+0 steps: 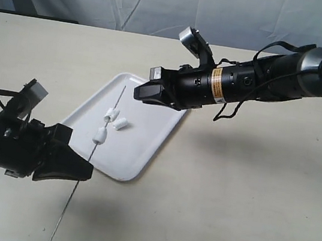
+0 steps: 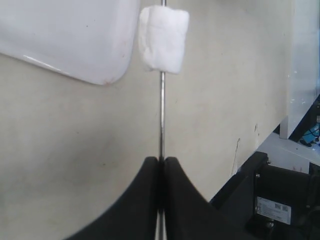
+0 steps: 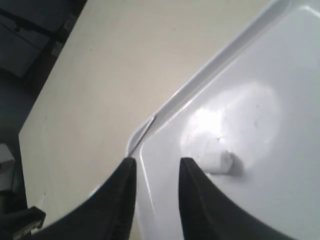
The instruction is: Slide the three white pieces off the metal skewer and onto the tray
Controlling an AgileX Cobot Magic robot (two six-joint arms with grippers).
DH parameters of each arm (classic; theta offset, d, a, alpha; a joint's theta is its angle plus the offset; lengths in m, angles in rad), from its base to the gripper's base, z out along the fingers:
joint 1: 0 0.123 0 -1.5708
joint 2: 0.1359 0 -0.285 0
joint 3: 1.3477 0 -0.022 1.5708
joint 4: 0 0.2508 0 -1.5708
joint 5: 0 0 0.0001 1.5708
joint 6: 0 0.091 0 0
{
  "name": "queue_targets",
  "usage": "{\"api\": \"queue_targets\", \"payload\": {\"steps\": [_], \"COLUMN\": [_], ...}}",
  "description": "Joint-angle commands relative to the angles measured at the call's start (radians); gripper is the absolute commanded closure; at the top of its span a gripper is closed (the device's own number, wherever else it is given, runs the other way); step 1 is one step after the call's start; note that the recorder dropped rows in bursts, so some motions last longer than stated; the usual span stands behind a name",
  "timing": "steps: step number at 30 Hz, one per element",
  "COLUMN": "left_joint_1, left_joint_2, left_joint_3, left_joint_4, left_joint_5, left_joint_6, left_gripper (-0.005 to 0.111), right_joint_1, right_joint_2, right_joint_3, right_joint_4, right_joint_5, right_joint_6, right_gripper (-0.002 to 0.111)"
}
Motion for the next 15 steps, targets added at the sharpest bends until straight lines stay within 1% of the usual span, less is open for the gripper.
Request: {"api": "queue_targets", "payload": {"steps": [1,5,8,9,13,15], "left_joint_1": [0.002,0.002,0.002,0.002,0.002,0.002], "left_joint_2": [-0.002,-0.002,-0.002,-0.002,-0.002,-0.002], "left_joint_3": [0.002,0.002,0.002,0.002,0.002,0.002], "left_joint_4": [-0.025,-0.068,-0.117,-0.127,-0.140,-0.150], "left_joint_5": [0.000,-0.030,-0.027,-0.027,-0.027,-0.026], "left_joint_6": [0.033,0.059,0.095,0.097,0.097,0.097], "left_gripper": [0.107,0.107,0.107,0.107,0.107,0.107], "right_joint_1": [-0.002,-0.002,-0.002,-0.002,-0.002,0.001], "right_joint_2": [0.000,0.000,0.000,0.000,0.000,0.000], "right_joint_3": [-0.004,-0.004,-0.004,-0.004,-0.004,-0.004], "right_joint_4": [-0.081,-0.068,-0.044,-0.031,0.023,0.026], "right_joint_5": [-0.017,-0.017,-0.036,-0.055,-0.136,-0.146], "right_joint_6": [0.042,0.116,0.149,0.149,0.153,0.171], "right_gripper": [0.079,0.079,0.079,0.078,0.063,0.064]}}
